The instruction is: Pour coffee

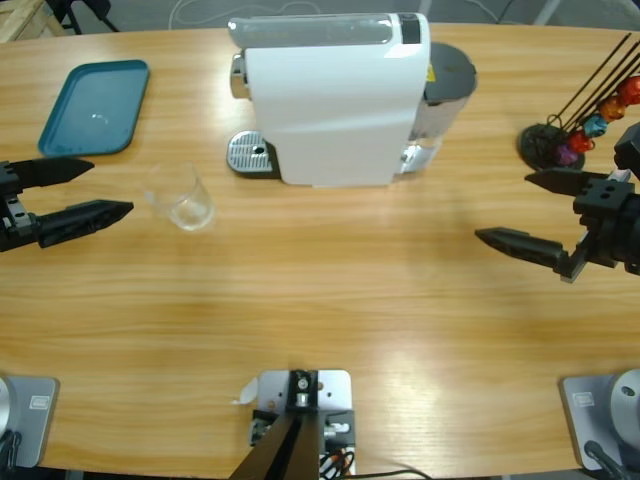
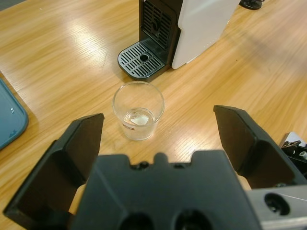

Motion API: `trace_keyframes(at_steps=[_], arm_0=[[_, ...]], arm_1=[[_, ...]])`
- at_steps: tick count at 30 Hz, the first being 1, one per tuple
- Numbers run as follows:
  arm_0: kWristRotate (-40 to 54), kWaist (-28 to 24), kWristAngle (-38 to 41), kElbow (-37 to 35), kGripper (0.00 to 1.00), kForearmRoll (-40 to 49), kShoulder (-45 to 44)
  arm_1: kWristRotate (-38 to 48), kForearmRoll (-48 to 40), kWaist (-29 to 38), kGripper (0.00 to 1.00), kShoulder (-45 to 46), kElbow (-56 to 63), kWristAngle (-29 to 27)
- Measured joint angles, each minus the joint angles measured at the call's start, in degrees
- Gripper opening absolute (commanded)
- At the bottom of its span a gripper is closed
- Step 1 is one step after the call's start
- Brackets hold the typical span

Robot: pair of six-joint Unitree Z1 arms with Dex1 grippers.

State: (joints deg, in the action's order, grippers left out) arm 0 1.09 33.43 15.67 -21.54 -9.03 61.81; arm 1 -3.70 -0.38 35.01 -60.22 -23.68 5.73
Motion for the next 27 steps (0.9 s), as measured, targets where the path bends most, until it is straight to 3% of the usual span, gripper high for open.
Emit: trace_keyframes(at_steps=[13,16,22,27], arm_0=[[-1.60,0.00,-0.12,-0.03,0.996,-0.16,-0.38],[-8.12,0.00,-0.40,-1.57,0.996,0.25,-2.15],[-22.56,-0.14,0.46,-12.00,0.996,2.63,-2.15],[-34.29,-5.28,9.66,-18.09,0.996,2.66,2.66]], arm_1=[[0.00,0.00,0.00,1.000,0.00,0.00,0.00],[0.00,0.00,0.00,1.000,0.00,0.00,0.24],[0.00,0.00,0.00,1.000,0.00,-0.02,1.06],[0.00,0.00,0.00,1.000,-0.13,-0.02,1.07]])
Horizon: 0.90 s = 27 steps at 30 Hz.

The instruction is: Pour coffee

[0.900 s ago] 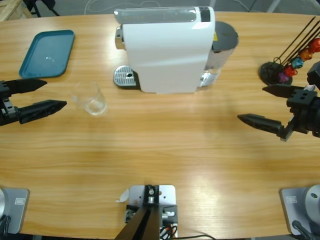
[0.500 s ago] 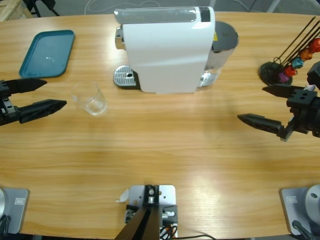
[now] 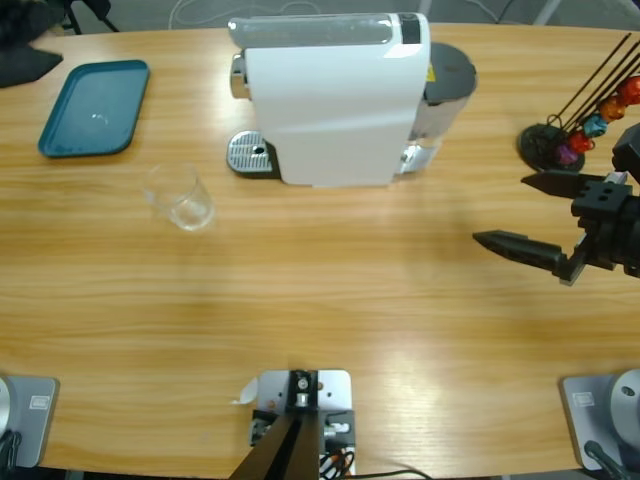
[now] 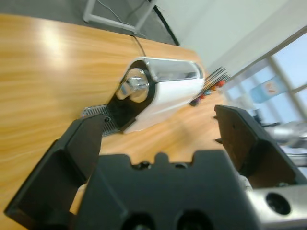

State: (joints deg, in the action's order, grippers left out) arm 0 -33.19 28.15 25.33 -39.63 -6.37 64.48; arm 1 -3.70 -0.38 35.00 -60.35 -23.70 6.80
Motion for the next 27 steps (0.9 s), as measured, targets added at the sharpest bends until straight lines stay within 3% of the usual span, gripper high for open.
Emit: trace_keyframes(at_steps=[2,4,10,27], arm_0=[[-5.10,-2.87,5.51,-2.00,0.989,0.00,1.74],[-8.93,-5.22,10.13,-3.29,0.893,-0.42,3.58],[-17.99,-8.03,15.02,-4.19,0.895,-8.80,9.28],[-31.06,-7.59,26.34,-4.26,0.890,-30.68,27.85]], arm_1=[[0.00,0.00,0.00,1.000,-0.07,0.00,0.00],[0.00,0.00,0.00,1.000,-0.08,0.00,0.00],[0.00,0.00,0.00,1.000,-0.11,0.00,0.00],[0.00,0.00,0.00,1.000,-0.13,0.00,0.00]])
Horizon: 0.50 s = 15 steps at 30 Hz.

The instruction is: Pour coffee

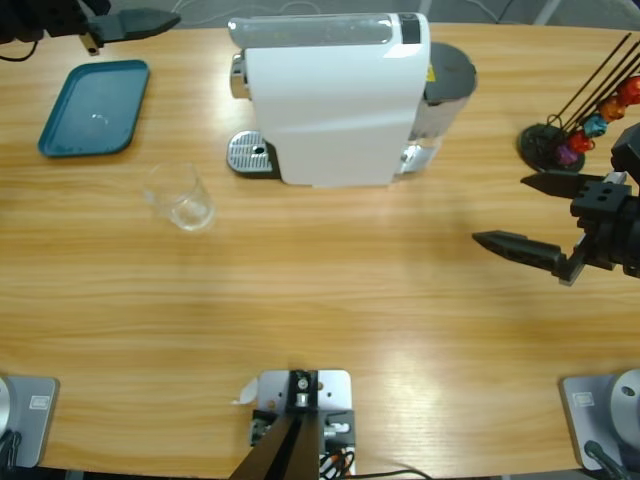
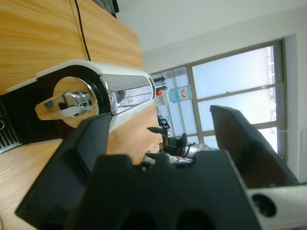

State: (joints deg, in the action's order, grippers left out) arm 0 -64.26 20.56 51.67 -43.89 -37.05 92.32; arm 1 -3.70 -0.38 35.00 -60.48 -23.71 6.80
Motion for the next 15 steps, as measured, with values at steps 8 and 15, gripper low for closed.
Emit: trace_keyframes(at_steps=[8,15], arm_0=[[-0.53,1.28,0.27,0.00,0.890,-2.68,3.19],[-1.60,3.26,0.27,0.00,0.830,-4.96,6.64]], arm_1=[[0.00,0.00,0.00,1.000,0.00,0.00,0.00],[0.00,0.00,0.00,1.000,0.00,0.00,0.00]])
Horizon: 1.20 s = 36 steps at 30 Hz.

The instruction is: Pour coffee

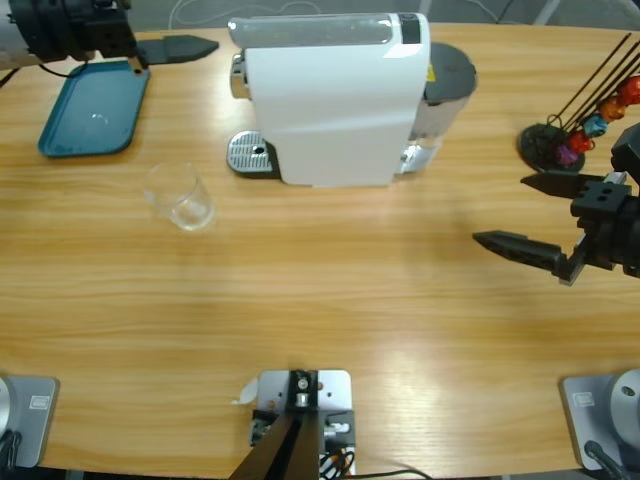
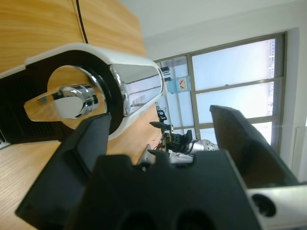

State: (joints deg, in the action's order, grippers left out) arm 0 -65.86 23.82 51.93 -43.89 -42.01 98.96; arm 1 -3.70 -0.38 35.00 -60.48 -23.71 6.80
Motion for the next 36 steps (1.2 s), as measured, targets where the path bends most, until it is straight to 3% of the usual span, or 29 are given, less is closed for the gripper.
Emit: trace_keyframes(at_steps=[1,6,7,10,14,17,19,20,21,36], arm_0=[[-0.11,0.24,0.00,0.00,0.766,-0.24,0.25],[-0.80,0.81,0.01,0.00,0.713,-2.20,1.25],[-0.82,0.84,0.01,-0.01,0.619,-2.53,1.40],[-0.89,0.86,0.01,-0.15,0.517,-2.89,1.58],[-1.11,0.90,0.01,-0.22,0.457,-3.47,2.20],[-1.31,1.05,0.01,-0.22,0.233,-4.12,2.87],[-1.37,1.16,0.01,-0.22,0.166,-4.49,3.36],[-1.41,1.21,0.01,-0.22,0.027,-4.68,3.56],[-1.48,1.24,0.01,-0.22,0.000,-4.89,3.74],[-1.72,1.09,0.01,-0.22,0.000,-5.29,4.70]], arm_1=[[0.00,0.00,0.00,1.000,0.00,0.00,0.00],[0.00,0.00,0.00,1.000,0.00,0.00,0.00],[0.00,0.00,0.00,1.000,0.00,0.00,0.00],[0.00,0.00,0.00,1.000,0.00,0.00,0.00],[0.00,0.00,0.00,1.000,0.00,0.00,0.00],[0.00,0.00,0.00,1.000,0.00,0.00,0.00],[0.00,0.00,0.00,1.000,0.00,0.00,0.00],[0.00,0.00,0.00,1.000,0.00,0.00,0.00],[0.00,0.00,0.00,1.000,0.00,0.00,0.00],[0.00,0.00,0.00,1.000,0.00,0.00,0.00]])
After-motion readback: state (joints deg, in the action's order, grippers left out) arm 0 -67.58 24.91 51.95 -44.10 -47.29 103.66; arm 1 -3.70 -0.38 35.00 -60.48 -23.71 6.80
